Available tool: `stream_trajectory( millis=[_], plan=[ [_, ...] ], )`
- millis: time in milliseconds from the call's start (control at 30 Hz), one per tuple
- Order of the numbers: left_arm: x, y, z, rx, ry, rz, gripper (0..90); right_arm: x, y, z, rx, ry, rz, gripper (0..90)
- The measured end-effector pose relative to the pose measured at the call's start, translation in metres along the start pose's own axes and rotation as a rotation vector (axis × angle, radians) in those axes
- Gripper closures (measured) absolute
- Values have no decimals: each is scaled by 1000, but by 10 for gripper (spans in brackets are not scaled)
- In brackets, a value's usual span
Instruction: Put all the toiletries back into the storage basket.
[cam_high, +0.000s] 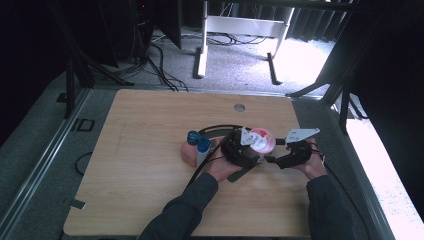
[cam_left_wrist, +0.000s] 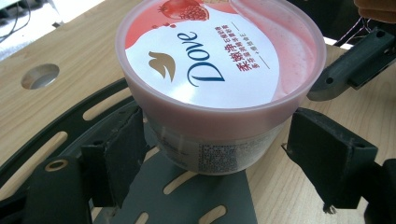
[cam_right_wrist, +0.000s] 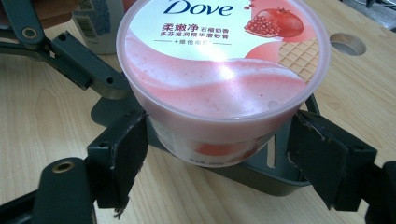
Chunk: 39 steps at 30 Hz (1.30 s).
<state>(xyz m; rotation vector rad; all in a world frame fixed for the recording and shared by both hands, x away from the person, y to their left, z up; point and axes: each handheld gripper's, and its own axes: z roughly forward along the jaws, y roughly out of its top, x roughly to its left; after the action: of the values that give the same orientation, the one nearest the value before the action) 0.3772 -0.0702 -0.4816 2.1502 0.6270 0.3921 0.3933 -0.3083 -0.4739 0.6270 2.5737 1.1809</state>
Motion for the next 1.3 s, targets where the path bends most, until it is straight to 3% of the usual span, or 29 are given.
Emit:
stream_trajectory(
  millis=[267, 1300],
  plan=[
    [3, 0, 5, 1, 9, -6, 199, -6, 3, 4, 33, 1, -12, 206],
    [19, 1, 37, 22, 57, -63, 202, -34, -2, 26, 60, -9, 85, 224]
  ],
)
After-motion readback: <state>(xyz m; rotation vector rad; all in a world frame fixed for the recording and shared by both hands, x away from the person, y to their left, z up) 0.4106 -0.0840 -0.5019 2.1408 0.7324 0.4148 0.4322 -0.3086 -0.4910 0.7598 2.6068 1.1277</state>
